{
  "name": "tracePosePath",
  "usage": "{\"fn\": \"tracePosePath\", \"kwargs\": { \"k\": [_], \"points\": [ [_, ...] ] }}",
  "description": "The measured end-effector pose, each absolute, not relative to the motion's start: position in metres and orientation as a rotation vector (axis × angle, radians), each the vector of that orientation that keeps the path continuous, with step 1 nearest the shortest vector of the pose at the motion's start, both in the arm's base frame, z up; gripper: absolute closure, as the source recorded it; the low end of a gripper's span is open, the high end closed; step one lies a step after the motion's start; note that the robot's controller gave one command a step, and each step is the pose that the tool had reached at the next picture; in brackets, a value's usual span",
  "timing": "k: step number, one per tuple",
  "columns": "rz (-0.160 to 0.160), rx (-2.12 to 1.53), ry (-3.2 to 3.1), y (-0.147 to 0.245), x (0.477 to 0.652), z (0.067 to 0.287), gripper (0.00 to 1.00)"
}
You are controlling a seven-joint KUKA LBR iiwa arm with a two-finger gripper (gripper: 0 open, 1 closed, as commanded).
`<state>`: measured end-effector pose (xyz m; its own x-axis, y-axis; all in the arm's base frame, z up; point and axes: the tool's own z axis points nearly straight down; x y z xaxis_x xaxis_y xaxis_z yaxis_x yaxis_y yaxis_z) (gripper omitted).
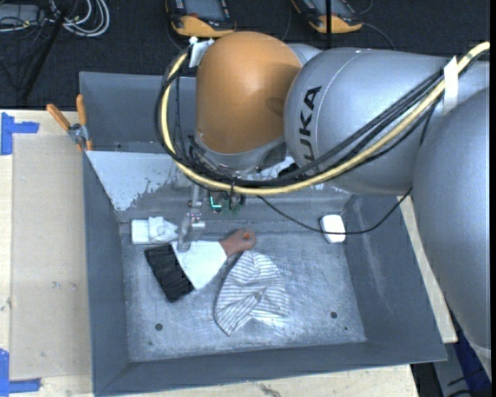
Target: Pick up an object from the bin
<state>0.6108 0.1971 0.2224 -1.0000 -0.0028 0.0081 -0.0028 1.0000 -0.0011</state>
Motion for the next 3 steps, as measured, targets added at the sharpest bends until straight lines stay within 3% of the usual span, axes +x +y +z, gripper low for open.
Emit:
{"fn": "tracePosePath", "kwargs": {
  "k": [1,2,3],
  "points": [
    [0.0,-0.001,-3.141,0.196,0.612,0.227,0.0],
    [-0.003,0.016,-3.149,0.208,0.608,0.185,0.0],
    [-0.002,0.027,-3.143,0.21,0.601,0.124,0.0]
  ]
}}
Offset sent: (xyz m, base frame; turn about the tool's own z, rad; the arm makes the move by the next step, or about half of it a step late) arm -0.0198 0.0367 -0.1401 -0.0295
